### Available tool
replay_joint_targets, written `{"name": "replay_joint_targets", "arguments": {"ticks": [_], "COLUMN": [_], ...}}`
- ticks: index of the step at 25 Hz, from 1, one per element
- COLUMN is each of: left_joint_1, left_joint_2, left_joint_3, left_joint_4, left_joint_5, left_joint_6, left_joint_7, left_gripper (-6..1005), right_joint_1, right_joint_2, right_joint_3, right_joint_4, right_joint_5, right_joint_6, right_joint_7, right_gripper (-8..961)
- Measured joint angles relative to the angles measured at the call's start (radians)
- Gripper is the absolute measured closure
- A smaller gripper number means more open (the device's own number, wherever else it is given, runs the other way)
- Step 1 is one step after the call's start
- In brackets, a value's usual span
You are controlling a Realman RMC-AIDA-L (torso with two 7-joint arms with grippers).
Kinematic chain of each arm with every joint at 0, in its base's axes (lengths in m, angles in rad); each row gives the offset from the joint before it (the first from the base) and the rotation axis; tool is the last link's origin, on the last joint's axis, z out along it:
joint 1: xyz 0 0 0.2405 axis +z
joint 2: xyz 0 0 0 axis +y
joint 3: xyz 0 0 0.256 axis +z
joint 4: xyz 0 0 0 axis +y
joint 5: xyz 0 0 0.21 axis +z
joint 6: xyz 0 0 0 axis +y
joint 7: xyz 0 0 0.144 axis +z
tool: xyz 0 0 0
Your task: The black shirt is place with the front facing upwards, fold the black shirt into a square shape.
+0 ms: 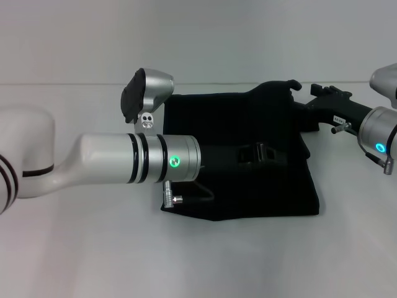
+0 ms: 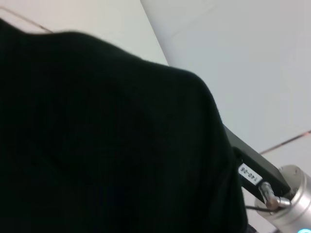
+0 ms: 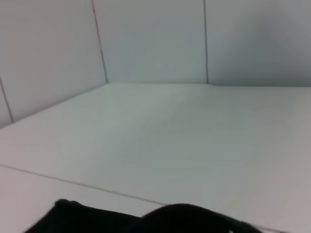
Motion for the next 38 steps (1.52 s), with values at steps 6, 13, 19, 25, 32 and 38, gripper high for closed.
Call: {"name": "replay_joint_targets", "arguments": {"ticks": [6,13,19,25,32,38], "left_joint_1": [-0.004,-0.002,0.056,0.208,0.274,0.267], "left_joint_2": [-0.001,-0.002,0.008,0.042,0.124,0.165], "left_joint_3": [0.003,0.002,0.000,-0.003,0.000,0.008], "left_joint_4": [-0.038,-0.041,-0.004,0.154,0.127,0.089], "left_joint_5": [-0.067,-0.075,-0.162,-0.171,-0.150,-0.079], "left_joint_6": [-0.041,-0.014,0.143,0.270,0.136,0.004], "left_joint_7": [0.054,0.059,0.118,0.108,-0.026,-0.175], "left_gripper": [907,863,545,224,147,104], "right_joint_1": [-0.009,-0.093,-0.189,-0.255,-0.245,-0.292], "right_joint_2": [0.000,-0.007,-0.016,-0.033,-0.037,-0.034], "right_joint_3": [0.015,0.024,0.020,-0.055,-0.170,-0.197], "right_joint_4": [0.003,-0.003,-0.007,-0.009,-0.023,-0.071], "right_joint_5": [0.026,0.264,0.407,0.298,0.085,-0.061], "right_joint_6": [0.079,0.117,-0.021,-0.296,-0.453,-0.598], "right_joint_7": [0.003,0.008,0.015,0.095,0.104,0.013], "right_gripper": [23,24,24,25,26,26]}}
